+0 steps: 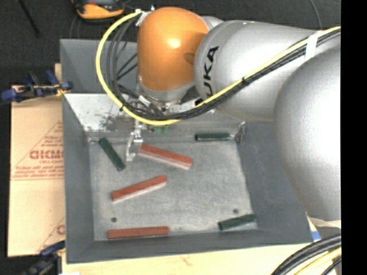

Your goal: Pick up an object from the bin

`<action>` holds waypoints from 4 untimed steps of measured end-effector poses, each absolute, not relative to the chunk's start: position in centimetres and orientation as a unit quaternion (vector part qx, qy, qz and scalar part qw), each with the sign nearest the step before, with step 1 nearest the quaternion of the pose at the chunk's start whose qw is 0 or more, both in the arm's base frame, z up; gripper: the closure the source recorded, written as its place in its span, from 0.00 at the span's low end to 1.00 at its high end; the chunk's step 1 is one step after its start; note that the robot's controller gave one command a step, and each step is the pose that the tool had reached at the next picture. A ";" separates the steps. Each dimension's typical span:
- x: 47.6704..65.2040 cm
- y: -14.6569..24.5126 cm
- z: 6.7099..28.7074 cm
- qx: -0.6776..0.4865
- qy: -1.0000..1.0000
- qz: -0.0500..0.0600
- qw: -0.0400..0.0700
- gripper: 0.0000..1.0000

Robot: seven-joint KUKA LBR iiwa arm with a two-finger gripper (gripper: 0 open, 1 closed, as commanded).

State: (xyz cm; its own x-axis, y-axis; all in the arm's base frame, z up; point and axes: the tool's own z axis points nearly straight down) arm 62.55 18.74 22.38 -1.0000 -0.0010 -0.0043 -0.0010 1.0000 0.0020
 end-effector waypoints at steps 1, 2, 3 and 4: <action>61.5 16.2 15.9 -0.025 1.000 0.001 0.004 0.00; 60.0 12.8 14.4 -0.059 0.998 -0.001 -0.003 0.00; 56.2 12.0 13.7 -0.133 0.991 0.000 0.002 0.00; 58.1 12.3 8.4 -0.143 0.990 0.001 0.004 0.00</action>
Offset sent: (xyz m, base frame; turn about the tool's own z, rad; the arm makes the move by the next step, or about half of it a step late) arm -0.0278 -0.0680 -0.0638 -0.1335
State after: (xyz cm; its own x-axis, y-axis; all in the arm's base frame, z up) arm 58.12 12.27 8.39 -0.9593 -0.2822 -0.0087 -0.2822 0.9593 0.0001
